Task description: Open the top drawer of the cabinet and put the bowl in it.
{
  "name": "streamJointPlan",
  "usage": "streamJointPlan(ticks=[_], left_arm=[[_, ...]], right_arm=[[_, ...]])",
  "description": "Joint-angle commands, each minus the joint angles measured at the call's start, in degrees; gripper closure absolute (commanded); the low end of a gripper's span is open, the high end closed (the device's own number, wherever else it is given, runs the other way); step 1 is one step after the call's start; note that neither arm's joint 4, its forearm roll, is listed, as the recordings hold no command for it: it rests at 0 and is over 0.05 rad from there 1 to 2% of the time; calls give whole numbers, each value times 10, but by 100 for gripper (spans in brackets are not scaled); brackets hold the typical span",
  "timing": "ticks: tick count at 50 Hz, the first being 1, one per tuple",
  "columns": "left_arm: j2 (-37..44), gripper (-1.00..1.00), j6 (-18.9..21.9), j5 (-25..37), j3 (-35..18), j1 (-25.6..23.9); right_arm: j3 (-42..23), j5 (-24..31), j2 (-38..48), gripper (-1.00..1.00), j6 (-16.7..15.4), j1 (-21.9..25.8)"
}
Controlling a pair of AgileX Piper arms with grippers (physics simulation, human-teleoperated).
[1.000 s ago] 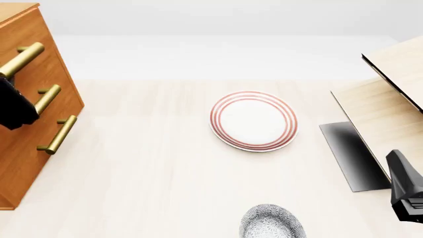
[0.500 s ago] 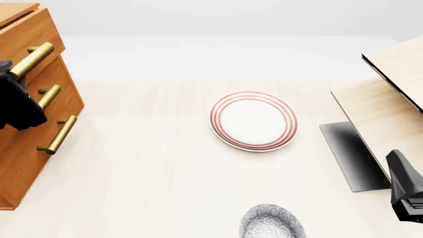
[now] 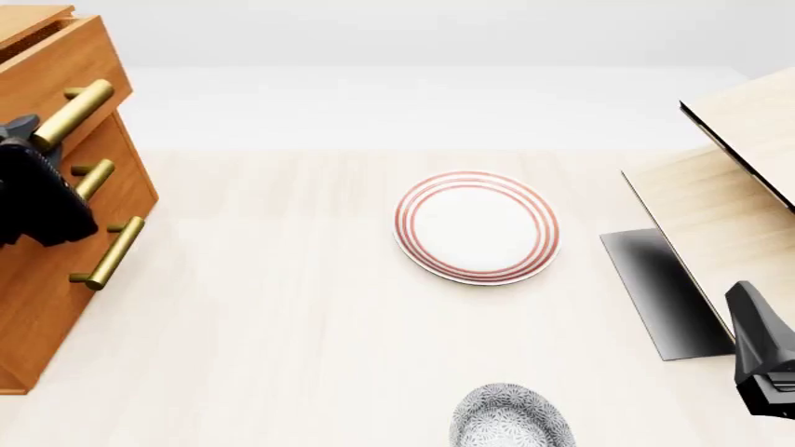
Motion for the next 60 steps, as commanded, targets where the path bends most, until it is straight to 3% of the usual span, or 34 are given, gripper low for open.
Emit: streamJointPlan(ticks=[1, 25, 60], left_arm=[[-10, 100, 7, -12, 28, -27], [-34, 100, 13, 0, 33, -62], [-18, 100, 19, 15, 2, -116]], right_arm=[[0, -1, 0, -100, 0, 0], [0, -1, 0, -100, 0, 0], [0, -1, 0, -100, 0, 0]])
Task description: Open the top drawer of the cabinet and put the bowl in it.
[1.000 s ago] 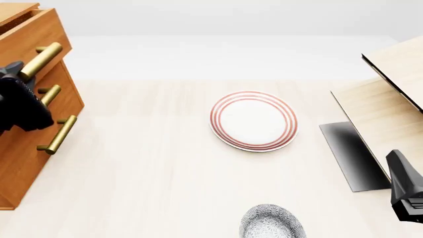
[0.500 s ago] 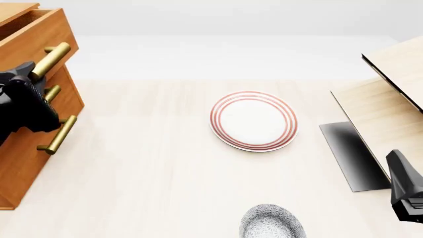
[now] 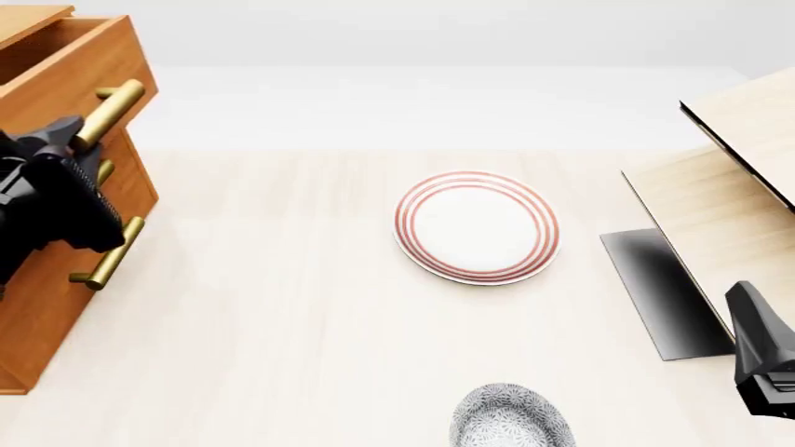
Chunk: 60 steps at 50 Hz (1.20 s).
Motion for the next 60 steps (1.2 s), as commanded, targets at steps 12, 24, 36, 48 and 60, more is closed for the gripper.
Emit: streamJointPlan(ticks=[12, 24, 36, 48, 60], left_arm=[[-12, 100, 6, 15, -10, -57], [-19, 100, 12, 12, -2, -63], [-22, 100, 18, 8, 0, -75], [-20, 100, 17, 4, 4, -81], [-31, 100, 10, 13, 5, -91]], right_arm=[[0, -1, 0, -100, 0, 0], [0, -1, 0, -100, 0, 0], [0, -1, 0, -100, 0, 0], [0, -1, 0, -100, 0, 0], [0, -1, 0, -100, 0, 0]])
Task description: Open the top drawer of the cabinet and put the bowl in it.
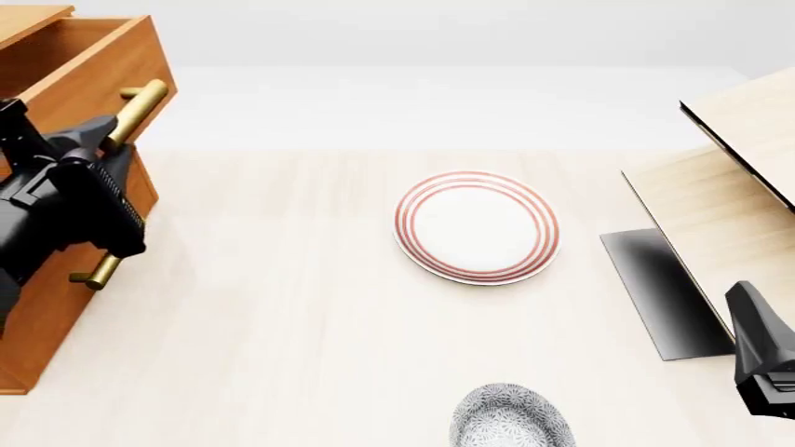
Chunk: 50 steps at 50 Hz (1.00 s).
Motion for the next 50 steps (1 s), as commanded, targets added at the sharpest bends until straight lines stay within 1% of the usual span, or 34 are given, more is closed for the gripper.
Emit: streamJointPlan(ticks=[1, 9, 14, 23, 28, 33, 34, 35, 36, 38, 39, 40, 41, 42, 43, 45, 47, 50], left_arm=[[-22, -100, -1, -5, 11, -36], [-38, -100, -8, -12, 33, -50], [-51, -100, 1, -24, 46, -60], [-81, -100, 5, -13, 56, -74], [-99, -100, 3, 3, 56, -80], [-129, -100, -27, 63, 36, -96], [-155, -100, -37, 82, 34, -92], [-153, -100, -44, 97, 26, -101], [-178, -100, -65, 133, 14, -94], [-181, -100, -84, 160, -1, -102], [-195, -100, -87, 173, 2, -92], [-196, -100, -94, 189, -2, -89], [-200, -100, -112, 210, -8, -81], [-189, -100, -126, 217, -19, -93], [-198, -100, -141, 240, -23, -79], [-195, -100, -153, 244, -32, -87], [-196, -100, -178, 274, -52, -90], [-203, -100, -192, 302, -67, -86]], right_arm=[[0, -1, 0, -100, 0, 0], [0, -1, 0, -100, 0, 0], [0, -1, 0, -100, 0, 0], [0, -1, 0, -100, 0, 0], [0, -1, 0, -100, 0, 0], [0, -1, 0, -100, 0, 0], [0, -1, 0, -100, 0, 0], [0, -1, 0, -100, 0, 0], [0, -1, 0, -100, 0, 0], [0, -1, 0, -100, 0, 0], [0, -1, 0, -100, 0, 0], [0, -1, 0, -100, 0, 0], [0, -1, 0, -100, 0, 0], [0, -1, 0, -100, 0, 0], [0, -1, 0, -100, 0, 0], [0, -1, 0, -100, 0, 0], [0, -1, 0, -100, 0, 0], [0, -1, 0, -100, 0, 0]])
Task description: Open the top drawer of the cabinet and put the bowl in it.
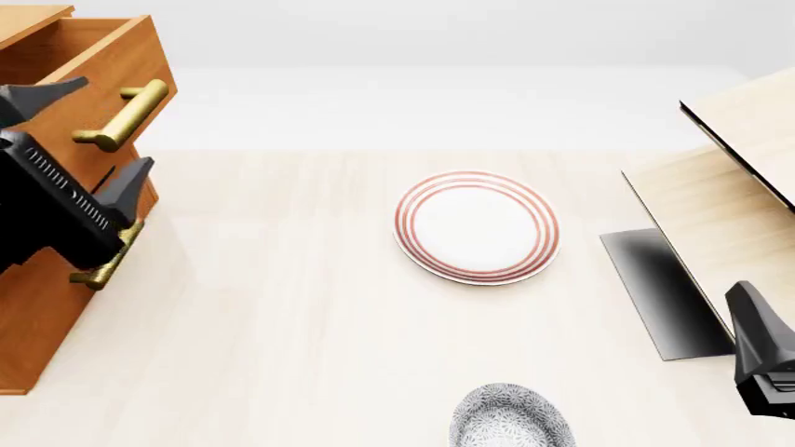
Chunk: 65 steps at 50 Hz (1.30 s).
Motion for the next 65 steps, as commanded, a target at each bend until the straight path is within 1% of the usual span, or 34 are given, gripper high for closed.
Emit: streamJointPlan(ticks=[1, 2, 3, 4, 5, 8, 9, 10, 11, 13, 21, 25, 29, 30, 31, 33, 35, 37, 38, 39, 41, 42, 44, 45, 48, 49, 51, 52, 53, 54, 55, 56, 57, 65], left_arm=[[-30, -100, -88, 127, -62, -2], [-24, -100, -104, 151, -80, -3], [-37, -100, -121, 168, -97, -1], [-37, -100, -121, 168, -97, -1], [-41, -100, -138, 200, -116, 8], [-45, -100, -139, 207, -130, -4], [-44, -100, -153, 223, -150, -6], [-44, -100, -153, 223, -150, -6], [-29, -100, -178, 254, -181, -7], [-19, -100, -191, 258, -201, -16], [-16, -100, -252, 328, -277, 8], [-9, -100, -300, 373, -332, 17], [17, -100, -333, 411, -374, 18], [19, -100, -338, 421, -381, 26], [28, -100, -361, 441, -405, 28], [27, -100, -375, 463, -422, 48], [39, -100, -388, 477, -443, 38], [38, -100, -407, 505, -459, 61], [41, -100, -426, 516, -480, 49], [36, -100, -428, 529, -483, 68], [48, -100, -440, 533, -496, 55], [43, -100, -444, 542, -497, 72], [56, -100, -457, 548, -506, 62], [56, -100, -471, 561, -510, 80], [77, -100, -498, 575, -532, 66], [79, -100, -492, 574, -533, 62], [77, -100, -496, 589, -534, 88], [86, -100, -508, 593, -542, 80], [101, -100, -531, 605, -553, 77], [106, -100, -537, 608, -557, 77], [104, -100, -534, 609, -559, 78], [102, -100, -533, 617, -557, 91], [104, -100, -536, 617, -560, 88], [126, -100, -585, 661, -596, 95]], right_arm=[[0, -1, 0, -100, 0, 0], [0, -1, 0, -100, 0, 0], [0, -1, 0, -100, 0, 0], [0, -1, 0, -100, 0, 0], [0, -1, 0, -100, 1, 0], [1, -1, 0, -100, 1, 0], [1, -1, 1, -100, 1, 0], [1, -1, 1, -100, 1, 0], [1, -1, 1, -100, 1, 0], [1, -1, 1, -100, 2, 0], [1, -1, 1, -100, 2, 0], [1, -1, 1, -100, 3, 0], [1, -1, 2, -100, 3, 0], [1, -1, 2, -100, 3, 0], [0, -1, 0, -100, 0, 0], [0, -1, 0, -100, 0, 0], [0, -1, 0, -100, 0, 0], [0, -1, 0, -100, 0, 0], [0, -1, 0, -100, 0, 0], [0, -1, 0, -100, 0, 0], [0, -1, 0, -100, 0, 0], [0, -1, 0, -100, 0, 0], [0, -1, 0, -100, 0, 0], [0, -1, 0, -100, 0, 0], [0, -1, 0, -100, 0, 0], [0, -1, 0, -100, 0, 0], [0, -1, 0, -100, 0, 0], [0, -1, 0, -100, 0, 0], [0, -1, 0, -100, 0, 0], [0, -1, 0, -100, 0, 0], [0, -1, 0, -100, 0, 0], [0, -1, 0, -100, 0, 0], [0, -1, 0, -100, 0, 0], [0, -1, 0, -100, 0, 0]])
